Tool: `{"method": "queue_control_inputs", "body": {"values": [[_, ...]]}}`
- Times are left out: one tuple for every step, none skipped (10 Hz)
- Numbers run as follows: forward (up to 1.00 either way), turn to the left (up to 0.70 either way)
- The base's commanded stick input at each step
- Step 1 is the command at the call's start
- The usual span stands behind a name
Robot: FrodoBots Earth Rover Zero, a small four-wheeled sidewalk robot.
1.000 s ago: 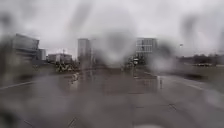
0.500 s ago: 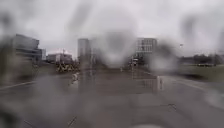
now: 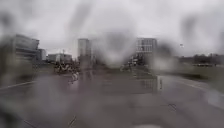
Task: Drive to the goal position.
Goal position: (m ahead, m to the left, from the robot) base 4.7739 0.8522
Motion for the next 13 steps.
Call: {"method": "queue_control_inputs", "body": {"values": [[0.07, 0.00], [0.07, 0.00], [0.07, 0.00], [0.07, 0.00], [0.07, 0.00], [0.07, 0.00], [0.07, 0.00], [0.07, 0.00], [0.07, 0.00], [0.07, 0.00], [0.07, 0.00], [0.07, 0.00], [0.07, 0.00]]}}
